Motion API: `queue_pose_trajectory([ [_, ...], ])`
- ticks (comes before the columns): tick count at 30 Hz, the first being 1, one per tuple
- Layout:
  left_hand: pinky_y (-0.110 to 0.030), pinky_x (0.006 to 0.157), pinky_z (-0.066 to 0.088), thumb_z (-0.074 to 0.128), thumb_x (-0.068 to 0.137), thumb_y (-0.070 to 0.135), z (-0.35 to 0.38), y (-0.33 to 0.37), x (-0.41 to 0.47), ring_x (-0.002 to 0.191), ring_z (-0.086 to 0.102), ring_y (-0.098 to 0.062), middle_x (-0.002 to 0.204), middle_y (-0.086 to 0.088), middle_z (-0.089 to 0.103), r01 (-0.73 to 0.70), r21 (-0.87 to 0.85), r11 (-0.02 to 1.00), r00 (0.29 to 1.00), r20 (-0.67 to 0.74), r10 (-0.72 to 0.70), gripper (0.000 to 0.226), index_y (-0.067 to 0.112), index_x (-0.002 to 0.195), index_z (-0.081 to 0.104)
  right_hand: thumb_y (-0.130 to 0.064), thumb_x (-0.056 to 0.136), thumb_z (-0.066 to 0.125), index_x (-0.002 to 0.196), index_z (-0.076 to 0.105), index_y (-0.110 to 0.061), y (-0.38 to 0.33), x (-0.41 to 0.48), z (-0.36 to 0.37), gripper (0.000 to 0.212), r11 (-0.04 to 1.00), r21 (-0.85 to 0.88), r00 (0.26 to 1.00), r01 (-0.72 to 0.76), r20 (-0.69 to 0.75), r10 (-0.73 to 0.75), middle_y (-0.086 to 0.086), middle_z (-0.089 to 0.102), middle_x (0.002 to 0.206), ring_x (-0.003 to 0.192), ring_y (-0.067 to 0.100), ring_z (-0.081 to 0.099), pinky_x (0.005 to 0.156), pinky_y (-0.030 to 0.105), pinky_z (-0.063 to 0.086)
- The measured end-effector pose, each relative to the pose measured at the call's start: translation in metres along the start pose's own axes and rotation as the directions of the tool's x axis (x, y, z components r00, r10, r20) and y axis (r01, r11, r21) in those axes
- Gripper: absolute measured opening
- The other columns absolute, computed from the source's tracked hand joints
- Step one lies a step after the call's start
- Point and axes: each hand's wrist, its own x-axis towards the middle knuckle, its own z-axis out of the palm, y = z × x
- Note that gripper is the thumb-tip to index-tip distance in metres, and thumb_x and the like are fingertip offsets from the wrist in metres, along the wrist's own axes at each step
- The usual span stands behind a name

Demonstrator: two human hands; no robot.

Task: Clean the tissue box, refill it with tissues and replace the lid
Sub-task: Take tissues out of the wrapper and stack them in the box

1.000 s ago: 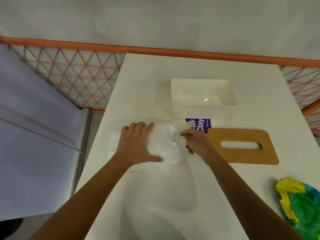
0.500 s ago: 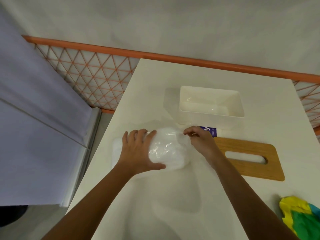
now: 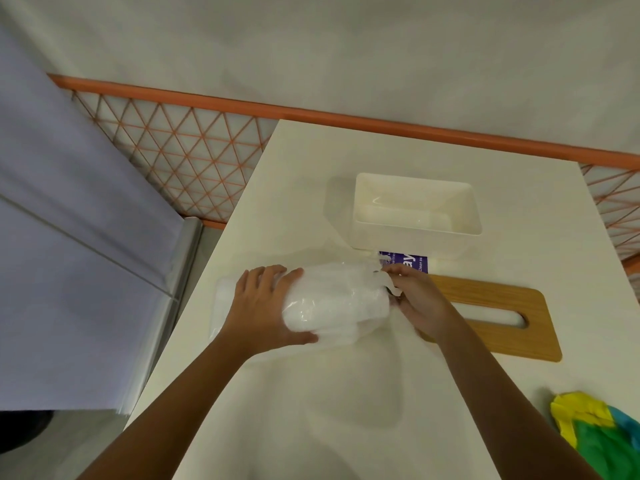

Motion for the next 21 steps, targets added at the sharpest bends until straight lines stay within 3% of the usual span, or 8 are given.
queue_pose_trajectory([
  [4,-0.050,0.096,0.044,0.043,0.044,0.089,0.003,0.001,0.000,0.108,0.057,-0.031,0.122,-0.006,0.057,0.004,0.000,1.000,1.000,0.008,-0.004,0.104,0.027,0.128,0.038,-0.004,0.089,0.053,0.079,0.063,-0.012,0.010,0.004,-0.002,0.016,0.985,-0.071,0.985,-0.155,0.062,0.160,0.003,0.062,0.065,0.057,0.016,0.053,0.057,0.028,0.045],
  [10,-0.048,0.095,0.043,0.045,0.046,0.088,0.003,0.000,-0.002,0.106,0.057,-0.031,0.120,-0.006,0.059,-0.014,-0.024,1.000,1.000,-0.020,0.013,0.101,0.027,0.126,0.039,0.003,0.090,0.047,0.092,0.068,-0.014,0.002,0.007,0.001,0.027,0.967,-0.235,0.980,-0.096,0.146,0.133,0.003,0.071,0.090,0.082,0.017,0.067,0.075,0.030,0.053],
  [13,-0.047,0.096,0.043,0.044,0.047,0.089,0.001,0.000,-0.003,0.108,0.057,-0.030,0.121,-0.005,0.059,-0.005,-0.033,0.999,1.000,-0.014,0.005,0.101,0.027,0.127,0.043,0.000,0.088,0.052,0.097,0.067,-0.008,-0.006,0.006,-0.007,0.020,0.996,-0.066,0.992,-0.068,0.099,0.074,0.009,0.069,0.098,0.092,0.023,0.064,0.090,0.038,0.048],
  [15,-0.046,0.097,0.042,0.044,0.047,0.089,0.001,0.000,-0.003,0.110,0.056,-0.029,0.123,-0.004,0.058,0.006,-0.041,0.999,1.000,-0.006,-0.006,0.101,0.029,0.128,0.041,-0.005,0.087,0.056,0.097,0.067,-0.010,-0.005,0.007,-0.014,0.016,0.995,-0.028,0.993,-0.093,0.064,0.095,0.008,0.068,0.097,0.090,0.023,0.064,0.084,0.037,0.050],
  [19,-0.046,0.095,0.043,0.043,0.047,0.088,0.001,0.002,-0.003,0.107,0.058,-0.030,0.120,-0.005,0.060,-0.001,-0.042,0.999,1.000,-0.019,0.000,0.099,0.029,0.126,0.040,-0.010,0.088,0.054,0.104,0.062,-0.008,0.005,0.007,-0.016,0.018,0.968,-0.178,0.984,-0.177,-0.013,0.178,0.011,0.065,0.104,0.095,0.025,0.062,0.084,0.037,0.048],
  [21,-0.045,0.094,0.044,0.044,0.047,0.088,0.000,0.001,-0.003,0.107,0.058,-0.030,0.119,-0.005,0.059,-0.003,-0.046,0.999,1.000,-0.019,0.002,0.099,0.029,0.126,0.040,-0.017,0.093,0.051,0.096,0.060,-0.015,0.005,0.004,-0.013,0.010,0.958,-0.233,0.985,-0.165,0.003,0.171,0.004,0.062,0.094,0.085,0.018,0.059,0.079,0.032,0.047],
])
